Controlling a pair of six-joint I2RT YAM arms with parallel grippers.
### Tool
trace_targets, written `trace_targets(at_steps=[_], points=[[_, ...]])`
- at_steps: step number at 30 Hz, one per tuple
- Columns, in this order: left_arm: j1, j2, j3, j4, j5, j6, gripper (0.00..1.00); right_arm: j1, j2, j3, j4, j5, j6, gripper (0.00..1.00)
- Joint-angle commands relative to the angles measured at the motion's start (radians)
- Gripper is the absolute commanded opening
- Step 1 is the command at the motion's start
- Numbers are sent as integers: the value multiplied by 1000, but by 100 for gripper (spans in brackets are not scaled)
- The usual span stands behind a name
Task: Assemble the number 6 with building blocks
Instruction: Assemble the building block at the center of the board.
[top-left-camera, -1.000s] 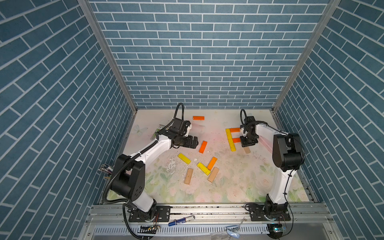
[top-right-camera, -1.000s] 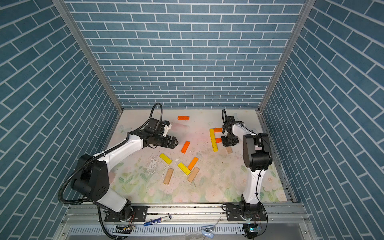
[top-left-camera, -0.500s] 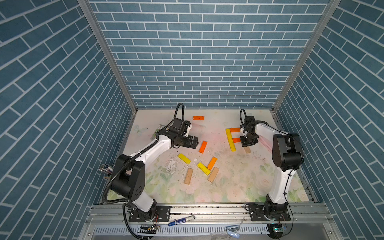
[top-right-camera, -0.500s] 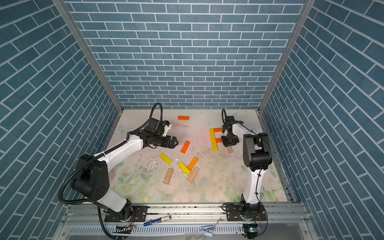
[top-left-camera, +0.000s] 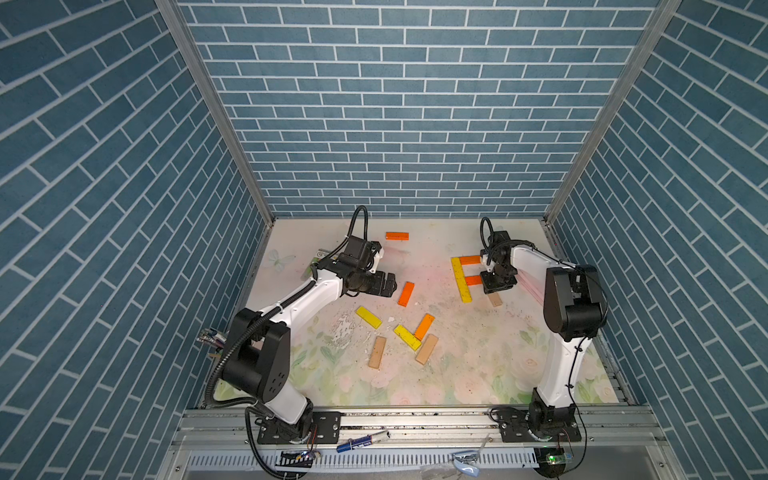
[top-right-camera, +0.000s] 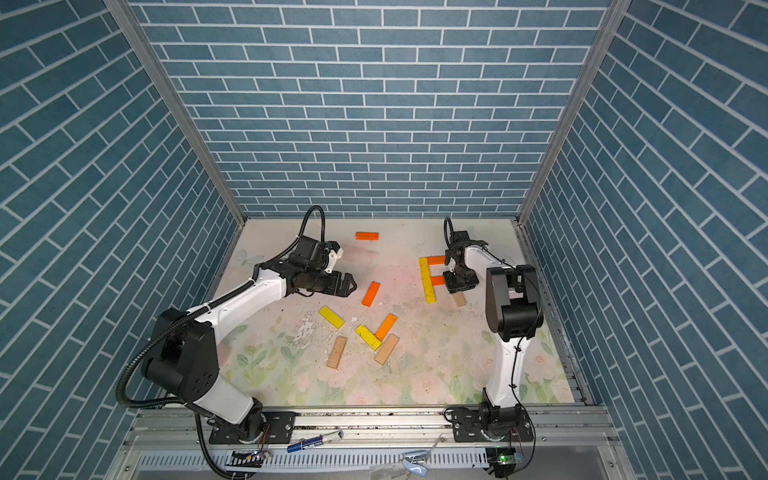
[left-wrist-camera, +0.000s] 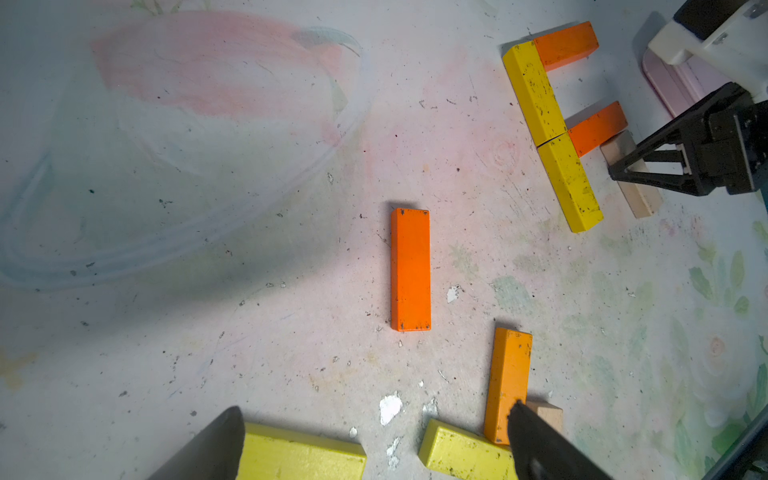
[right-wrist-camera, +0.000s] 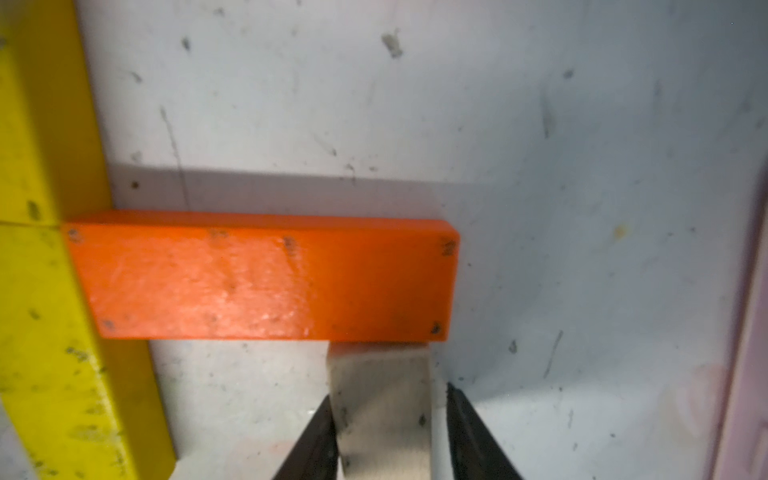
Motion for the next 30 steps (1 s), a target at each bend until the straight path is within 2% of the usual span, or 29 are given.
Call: trace_targets(at_steps=[1, 9, 11, 15, 18, 22, 24, 30], points=[[-6, -4, 26, -17, -12, 12, 99, -10, -8, 50, -50, 29, -31, 51], [-6, -35, 20, -19, -29, 16, 99, -1, -158, 140, -111, 30, 29, 54], [-5, -45, 19, -22, -33, 16, 99, 15, -211, 115, -100, 8, 69, 54], [-5, -60, 20, -26, -46, 16, 99, 93, -303, 19, -68, 69, 155, 54], [-6, -74, 17, -23, -55, 14, 99, 132, -368, -70, -35, 3, 245, 53], [-6, -85, 16, -26, -67, 13, 99, 175, -427, -167, -3, 63, 332, 51], [-6, -87, 16, -27, -68, 13, 99, 163, -442, -208, 15, 106, 359, 51], [-5, -96, 6, -23, -73, 17, 99, 21, -407, -239, 60, 70, 390, 46]])
